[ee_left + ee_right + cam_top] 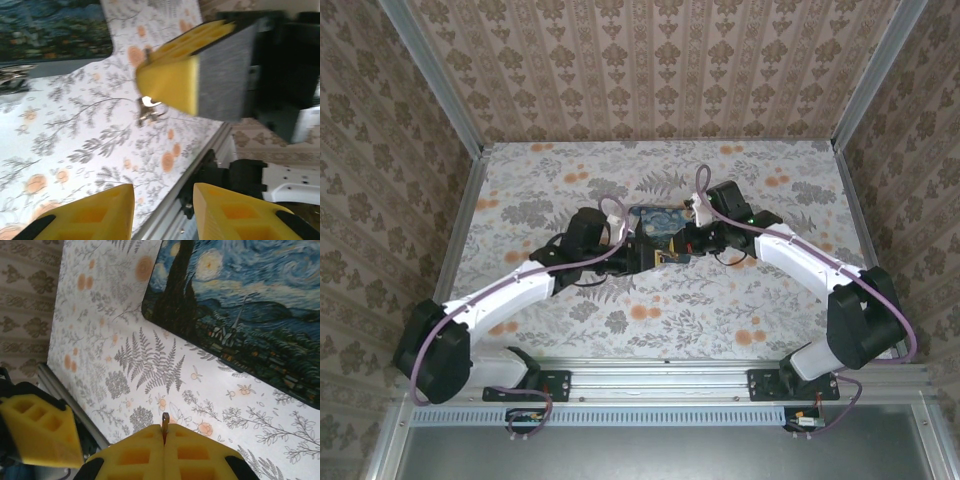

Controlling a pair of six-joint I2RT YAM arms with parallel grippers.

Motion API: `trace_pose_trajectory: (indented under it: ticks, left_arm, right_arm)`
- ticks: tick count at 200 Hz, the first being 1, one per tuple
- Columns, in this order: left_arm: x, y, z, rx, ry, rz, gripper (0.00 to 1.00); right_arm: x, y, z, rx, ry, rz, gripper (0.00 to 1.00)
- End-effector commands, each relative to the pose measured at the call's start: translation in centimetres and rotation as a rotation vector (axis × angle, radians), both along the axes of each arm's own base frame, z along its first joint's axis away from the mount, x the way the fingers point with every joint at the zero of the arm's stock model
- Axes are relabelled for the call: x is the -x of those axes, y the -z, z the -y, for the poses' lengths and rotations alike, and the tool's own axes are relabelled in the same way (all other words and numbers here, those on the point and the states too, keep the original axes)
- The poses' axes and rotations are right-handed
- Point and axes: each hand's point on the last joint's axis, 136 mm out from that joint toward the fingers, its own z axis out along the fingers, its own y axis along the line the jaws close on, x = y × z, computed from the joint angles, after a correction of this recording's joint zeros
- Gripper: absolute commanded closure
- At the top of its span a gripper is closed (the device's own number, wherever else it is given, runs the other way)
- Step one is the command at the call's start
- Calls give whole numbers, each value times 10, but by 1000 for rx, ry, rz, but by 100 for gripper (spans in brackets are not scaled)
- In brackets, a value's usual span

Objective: Unlock a padlock with a key

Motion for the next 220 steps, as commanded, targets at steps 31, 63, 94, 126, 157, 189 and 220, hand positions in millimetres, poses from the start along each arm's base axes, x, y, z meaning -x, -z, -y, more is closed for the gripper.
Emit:
trace_pose_trajectory:
  ticks: [31, 63, 94, 126, 157, 189, 220]
  left_arm:
    - [-19, -2, 13, 12, -9, 32, 60]
    - [-22, -4, 21, 50, -6, 29, 59]
    - [-20, -5, 29, 93, 13, 13, 59]
    - [-22, 0, 32, 82, 16, 3, 61]
    - [-23, 3, 32, 77, 15, -4, 66]
    - [-24, 6, 32, 63, 12, -5, 70]
    - [-25, 6, 32, 63, 10, -2, 72]
  right_arm:
    - [0, -14, 4, 31, 53, 10, 95]
    - [2, -13, 1, 35, 39, 8, 95]
    - [3, -11, 0, 36, 34, 4, 96]
    - [4, -13, -2, 23, 35, 5, 96]
    - [5, -14, -3, 17, 32, 3, 96]
    - [8, -15, -6, 9, 21, 0, 96]
    - [10, -16, -7, 13, 11, -3, 96]
